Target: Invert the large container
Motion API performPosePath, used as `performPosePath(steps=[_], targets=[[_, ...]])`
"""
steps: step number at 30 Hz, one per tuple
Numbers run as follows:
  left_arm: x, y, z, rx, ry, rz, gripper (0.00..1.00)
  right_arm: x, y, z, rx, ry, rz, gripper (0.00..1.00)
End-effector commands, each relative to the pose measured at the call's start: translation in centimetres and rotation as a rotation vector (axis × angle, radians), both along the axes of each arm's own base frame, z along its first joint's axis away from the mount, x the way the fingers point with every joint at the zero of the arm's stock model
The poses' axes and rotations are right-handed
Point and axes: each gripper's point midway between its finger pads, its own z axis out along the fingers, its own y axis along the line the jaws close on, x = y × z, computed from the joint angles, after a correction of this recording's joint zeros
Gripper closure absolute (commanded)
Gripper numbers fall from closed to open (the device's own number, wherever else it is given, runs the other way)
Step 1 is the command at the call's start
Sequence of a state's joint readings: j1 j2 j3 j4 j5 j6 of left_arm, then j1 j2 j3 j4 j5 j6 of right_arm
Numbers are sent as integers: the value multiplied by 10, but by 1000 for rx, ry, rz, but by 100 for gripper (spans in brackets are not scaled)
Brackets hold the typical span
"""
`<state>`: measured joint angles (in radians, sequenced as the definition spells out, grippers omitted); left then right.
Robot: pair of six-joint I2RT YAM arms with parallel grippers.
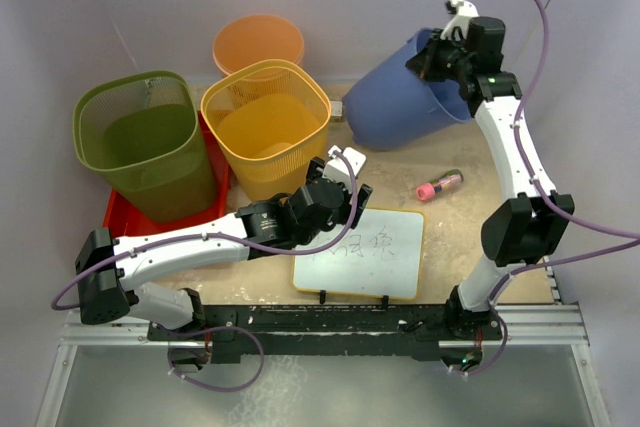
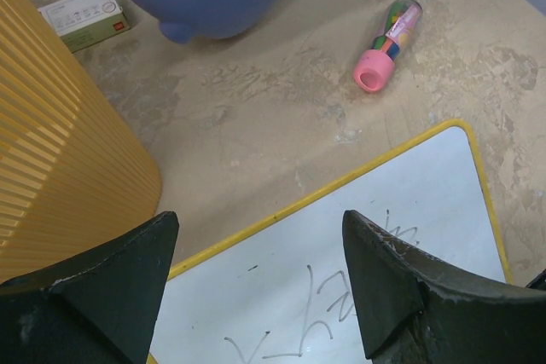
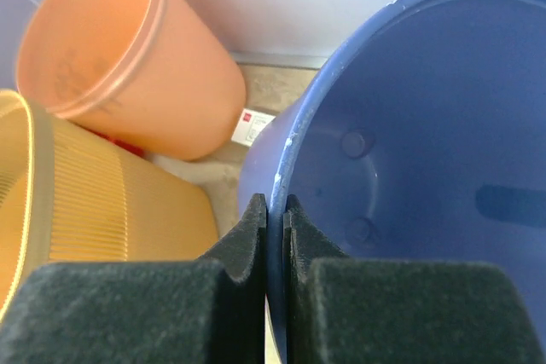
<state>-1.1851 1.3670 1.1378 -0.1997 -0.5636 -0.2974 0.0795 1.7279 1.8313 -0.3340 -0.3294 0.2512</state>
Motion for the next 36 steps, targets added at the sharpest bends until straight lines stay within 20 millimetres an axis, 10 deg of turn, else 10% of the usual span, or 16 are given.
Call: performPosePath(steps=[1,10,20,28,36], targets=[[-1,-3,22,-91,-10,0,25,18,-32,38,370,-107,46,100],[-2,-11,37,-149,-4,-15,25,32,-90,-57,499,84,5,100],[28,-37,109,-244,-80,50,21,13,-142,-149,211,302,-199,66],[95,-45,138,-376,-126,135,20,3,-150,-118,200,251,-288,49],[151,-73,112,-290,-22,113,22,-9,-152,-74,196,126,-323,46]])
